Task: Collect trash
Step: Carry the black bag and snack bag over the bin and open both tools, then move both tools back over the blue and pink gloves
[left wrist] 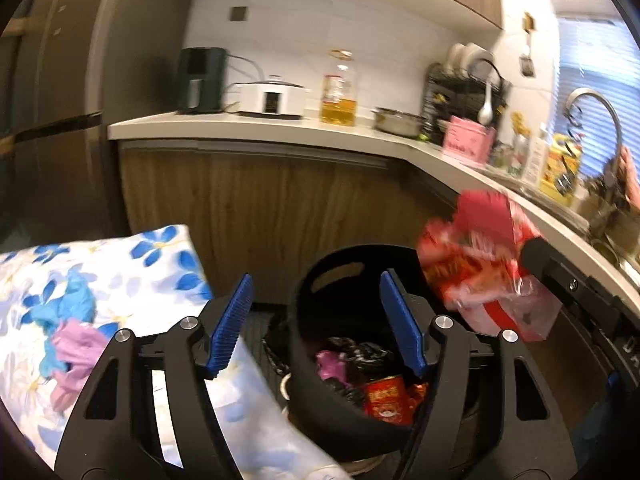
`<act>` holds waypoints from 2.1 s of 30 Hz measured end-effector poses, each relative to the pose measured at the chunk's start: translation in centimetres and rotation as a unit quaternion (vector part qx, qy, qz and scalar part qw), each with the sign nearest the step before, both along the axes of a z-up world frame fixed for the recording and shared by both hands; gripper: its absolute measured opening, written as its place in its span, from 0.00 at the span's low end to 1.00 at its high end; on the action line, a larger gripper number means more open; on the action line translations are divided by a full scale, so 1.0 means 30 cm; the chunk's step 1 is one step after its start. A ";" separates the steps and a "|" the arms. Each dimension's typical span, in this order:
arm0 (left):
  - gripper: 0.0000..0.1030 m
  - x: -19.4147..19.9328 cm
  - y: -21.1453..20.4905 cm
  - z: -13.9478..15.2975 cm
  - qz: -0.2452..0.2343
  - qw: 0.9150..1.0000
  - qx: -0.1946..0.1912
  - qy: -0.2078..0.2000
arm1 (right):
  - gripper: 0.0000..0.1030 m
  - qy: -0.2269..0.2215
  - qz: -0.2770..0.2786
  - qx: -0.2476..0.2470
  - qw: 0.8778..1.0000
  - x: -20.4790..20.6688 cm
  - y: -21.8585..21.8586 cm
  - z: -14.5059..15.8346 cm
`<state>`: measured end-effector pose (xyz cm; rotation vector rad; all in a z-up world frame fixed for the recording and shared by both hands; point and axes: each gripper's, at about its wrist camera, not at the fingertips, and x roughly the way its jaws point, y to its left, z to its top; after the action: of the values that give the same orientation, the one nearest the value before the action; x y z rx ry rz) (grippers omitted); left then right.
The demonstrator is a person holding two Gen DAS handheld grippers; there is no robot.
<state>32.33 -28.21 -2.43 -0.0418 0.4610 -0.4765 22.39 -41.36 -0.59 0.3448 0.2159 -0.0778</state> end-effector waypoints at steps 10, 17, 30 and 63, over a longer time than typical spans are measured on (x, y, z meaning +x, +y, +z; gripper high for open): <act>0.71 -0.076 0.195 -0.015 0.092 0.996 -0.004 -0.020 | 0.53 0.010 -0.010 0.003 1.000 -0.042 0.038 -0.030; 0.71 -0.121 0.355 -0.069 0.167 0.986 0.008 -0.018 | 0.57 0.014 -0.009 0.002 1.000 -0.102 0.124 -0.047; 0.71 -0.195 0.666 -0.110 0.244 0.970 -0.001 -0.002 | 0.57 0.037 0.078 -0.013 0.996 -0.029 0.412 -0.091; 0.71 -0.148 0.964 -0.118 0.292 0.956 -0.007 -0.014 | 0.30 0.167 0.144 -0.045 0.974 0.450 0.840 -0.329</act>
<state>27.88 0.72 -5.96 -0.1791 0.3951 0.1010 35.88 -16.16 -10.46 0.2055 0.5918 0.1414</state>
